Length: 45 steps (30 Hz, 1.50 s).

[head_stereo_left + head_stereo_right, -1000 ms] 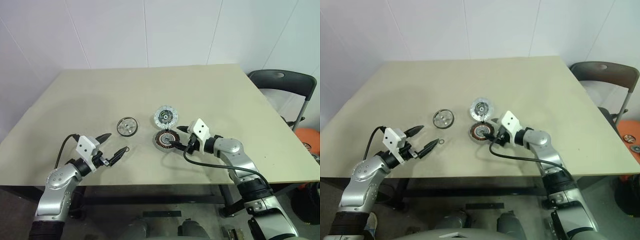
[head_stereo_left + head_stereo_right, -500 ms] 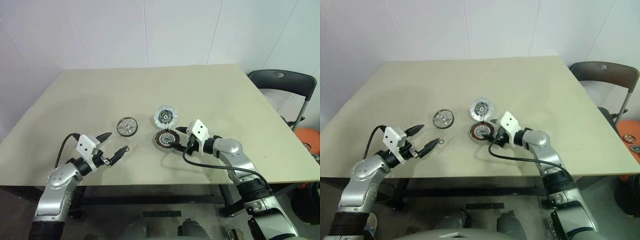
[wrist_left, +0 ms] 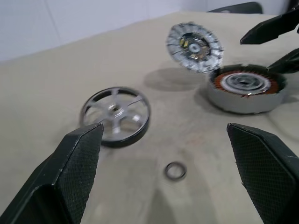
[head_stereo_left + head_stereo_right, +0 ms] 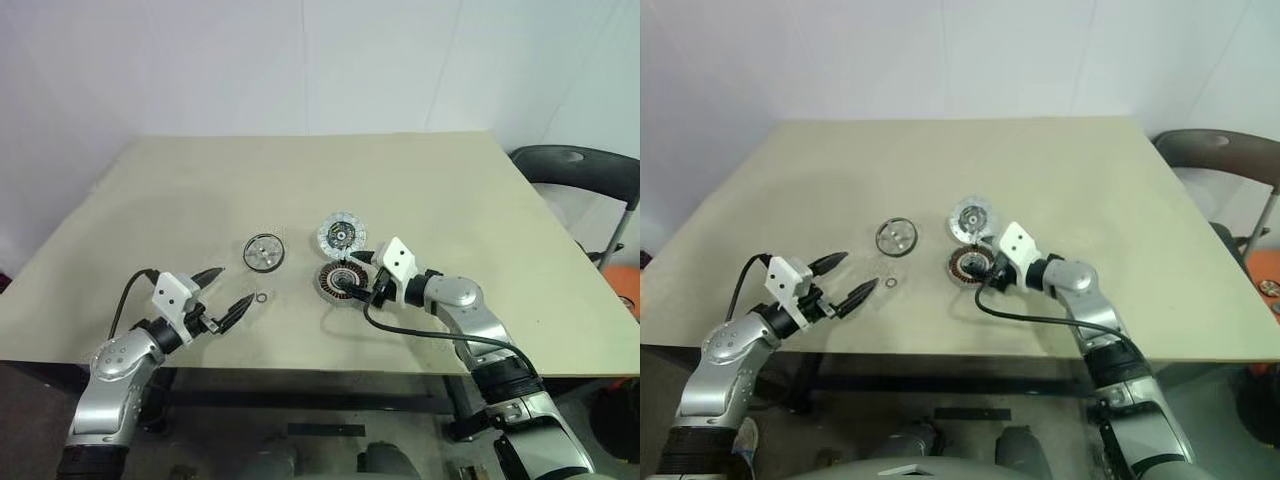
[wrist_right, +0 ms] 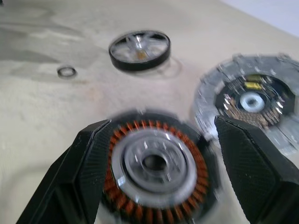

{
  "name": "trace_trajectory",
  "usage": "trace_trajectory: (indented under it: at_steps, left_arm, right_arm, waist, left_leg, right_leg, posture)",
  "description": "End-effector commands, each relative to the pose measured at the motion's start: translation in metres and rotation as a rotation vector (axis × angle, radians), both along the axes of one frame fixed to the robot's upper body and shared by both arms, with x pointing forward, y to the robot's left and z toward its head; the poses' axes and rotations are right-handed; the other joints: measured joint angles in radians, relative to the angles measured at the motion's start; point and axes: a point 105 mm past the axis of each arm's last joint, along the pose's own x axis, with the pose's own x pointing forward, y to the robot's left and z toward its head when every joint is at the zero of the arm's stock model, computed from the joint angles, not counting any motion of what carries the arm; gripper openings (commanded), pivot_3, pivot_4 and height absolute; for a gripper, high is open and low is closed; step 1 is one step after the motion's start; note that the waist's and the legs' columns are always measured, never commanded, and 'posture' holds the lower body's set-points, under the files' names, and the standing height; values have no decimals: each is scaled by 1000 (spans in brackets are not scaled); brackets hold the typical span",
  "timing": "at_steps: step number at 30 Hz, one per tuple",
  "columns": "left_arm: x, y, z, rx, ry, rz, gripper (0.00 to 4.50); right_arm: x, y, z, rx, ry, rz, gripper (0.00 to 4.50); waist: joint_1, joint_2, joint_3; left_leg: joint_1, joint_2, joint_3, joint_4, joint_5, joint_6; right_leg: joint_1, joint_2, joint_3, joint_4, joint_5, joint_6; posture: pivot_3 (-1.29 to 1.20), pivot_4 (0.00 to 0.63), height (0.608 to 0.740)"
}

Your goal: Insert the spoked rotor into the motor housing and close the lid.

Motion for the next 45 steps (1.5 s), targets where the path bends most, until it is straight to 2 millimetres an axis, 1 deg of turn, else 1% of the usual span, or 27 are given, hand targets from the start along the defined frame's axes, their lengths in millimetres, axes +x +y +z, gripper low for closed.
trace_trajectory:
  at_steps: [1,7,19,40,42,43,45]
  left_arm:
    - [1,-1,15,5,-58,-11,4500]
    - [2,-1,15,5,-58,-11,4500]
    - [4,-6,20,3,-63,-16,4500]
    - [3,-9,27,8,-65,-22,4500]
    - [3,-8,25,16,-54,-17,4500]
    - [5,-6,20,36,-31,-1,4500]
    - [8,3,0,101,55,50,4500]
  right_arm:
    - [4,-1,13,13,-43,-3,3677]
    - [5,-1,13,11,-43,-1,3677]
    - [5,-1,13,8,-44,0,3677]
    - [5,-1,12,11,-47,-1,3677]
    - [5,-1,12,11,-48,-1,3677]
    - [6,-1,13,11,-49,-1,3677]
    - [5,0,13,12,-51,2,3677]
  waist:
    - [4,0,0]
    - [22,0,0]
    - [22,0,0]
    - [23,-1,0]
    - [23,-1,0]
    - [23,-1,0]
    - [23,-1,0]
  left_leg:
    - [0,0,1,0,0,0]
    - [0,4,9,-2,0,0]
    - [0,6,24,-2,-3,4]
    - [-1,8,26,-2,-3,4]
    - [-1,8,26,-2,-3,4]
    - [-1,8,26,-2,-3,4]
    - [-1,8,26,-2,-3,4]
  right_leg:
    - [-1,0,1,0,0,0]
    - [-4,2,9,1,0,0]
    - [-9,3,23,1,2,3]
    - [-11,4,25,2,2,3]
    - [-11,4,25,2,2,3]
    - [-11,4,25,2,2,3]
    - [-12,4,25,2,2,3]
  posture:
    - [0,0,740]
    - [0,0,740]
    - [0,0,740]
    - [0,0,740]
    - [0,0,740]
    - [0,0,740]
    - [0,0,740]
